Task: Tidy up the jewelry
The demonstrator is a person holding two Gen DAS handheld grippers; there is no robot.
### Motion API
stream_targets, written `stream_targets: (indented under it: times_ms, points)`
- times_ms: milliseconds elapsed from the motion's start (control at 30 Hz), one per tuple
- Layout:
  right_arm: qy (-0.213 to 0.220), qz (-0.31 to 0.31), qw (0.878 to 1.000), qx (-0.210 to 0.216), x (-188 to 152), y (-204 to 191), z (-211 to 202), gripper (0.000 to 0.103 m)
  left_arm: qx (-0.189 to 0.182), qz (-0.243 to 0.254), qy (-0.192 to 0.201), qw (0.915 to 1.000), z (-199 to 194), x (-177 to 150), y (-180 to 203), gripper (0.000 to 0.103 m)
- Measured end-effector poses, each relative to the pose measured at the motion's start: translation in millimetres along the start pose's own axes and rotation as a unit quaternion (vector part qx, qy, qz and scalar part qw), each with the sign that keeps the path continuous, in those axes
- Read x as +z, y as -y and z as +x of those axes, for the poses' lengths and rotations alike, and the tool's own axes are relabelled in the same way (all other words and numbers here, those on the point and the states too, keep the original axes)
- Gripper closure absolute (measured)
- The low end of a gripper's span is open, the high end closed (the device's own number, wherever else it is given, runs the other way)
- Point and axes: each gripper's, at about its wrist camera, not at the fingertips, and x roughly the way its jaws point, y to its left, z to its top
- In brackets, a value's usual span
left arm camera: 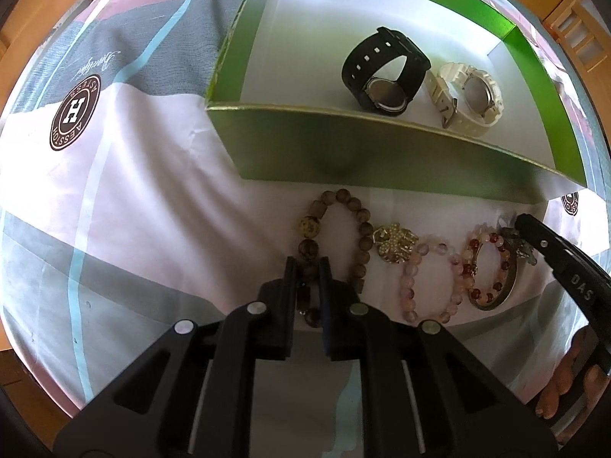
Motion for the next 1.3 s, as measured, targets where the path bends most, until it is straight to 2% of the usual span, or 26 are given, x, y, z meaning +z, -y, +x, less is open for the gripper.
stream_targets:
  times_ms: [167,333,433,500,567,667,733,867,933,1067,1100,1133,1167,1233,1300]
  points:
    - [0.026,-0.010,1.000,-0.008,0.5,3.1,-25.4,0.095,0.026,-0.008,0.019,0.9995,-10.4,-0.2,-12.2,0.092]
    - [0.053,-0.022,0.998,0.020,-0.5,-0.7,-48.6,0.095,0.015,-0.019,0.026,0.9994,-18.9,0.5,-20.2,0.092]
    - [0.039,-0.020,0.999,0.024,1.6,1.9,-44.3,0.095,0.014,-0.020,0.026,0.9994,-18.9,0.3,-19.8,0.091]
    - [0.024,-0.005,0.999,0.028,2.3,5.4,-37.1,0.091,0.018,-0.019,0.023,0.9994,-17.2,0.5,-19.3,0.088]
    - [0.015,0.015,0.999,0.030,2.8,10.5,-28.4,0.074,0.018,-0.017,0.019,0.9995,-15.1,0.7,-18.4,0.081]
    - [0.013,0.026,0.999,0.031,2.8,11.9,-21.4,0.058,0.023,-0.011,0.016,0.9996,-10.6,0.8,-14.3,0.073]
    - [0.014,0.034,0.999,0.027,4.5,12.5,-15.4,0.056,0.023,-0.011,0.013,0.9996,-5.8,-0.8,-14.1,0.070]
    - [0.011,0.037,0.999,0.027,6.7,8.6,-3.5,0.056,0.024,-0.011,0.007,0.9996,2.4,0.1,-12.3,0.070]
    - [0.009,0.033,0.999,0.022,6.4,7.4,-1.5,0.056,0.023,-0.013,0.008,0.9996,6.9,1.6,-10.6,0.063]
    - [0.010,0.024,1.000,0.014,4.7,4.4,0.3,0.058,0.028,-0.008,0.010,0.9995,12.4,4.3,-8.2,0.063]
    - [0.011,0.022,1.000,0.013,4.9,5.0,0.3,0.061,0.030,-0.007,0.011,0.9995,13.8,5.4,-7.5,0.065]
    - [0.009,0.019,1.000,0.012,4.5,4.6,0.4,0.068,0.031,-0.007,0.012,0.9994,14.1,4.8,-10.1,0.074]
    - [0.008,0.017,1.000,0.014,4.2,4.6,0.9,0.074,0.034,-0.009,0.014,0.9993,14.4,5.1,-10.6,0.077]
    - [0.005,0.014,1.000,0.016,2.8,4.6,1.4,0.077,0.035,-0.012,0.015,0.9992,17.6,6.4,-4.9,0.088]
    - [0.005,0.010,1.000,0.018,2.3,1.7,0.9,0.087,0.031,-0.017,0.016,0.9993,19.2,7.9,-3.8,0.092]
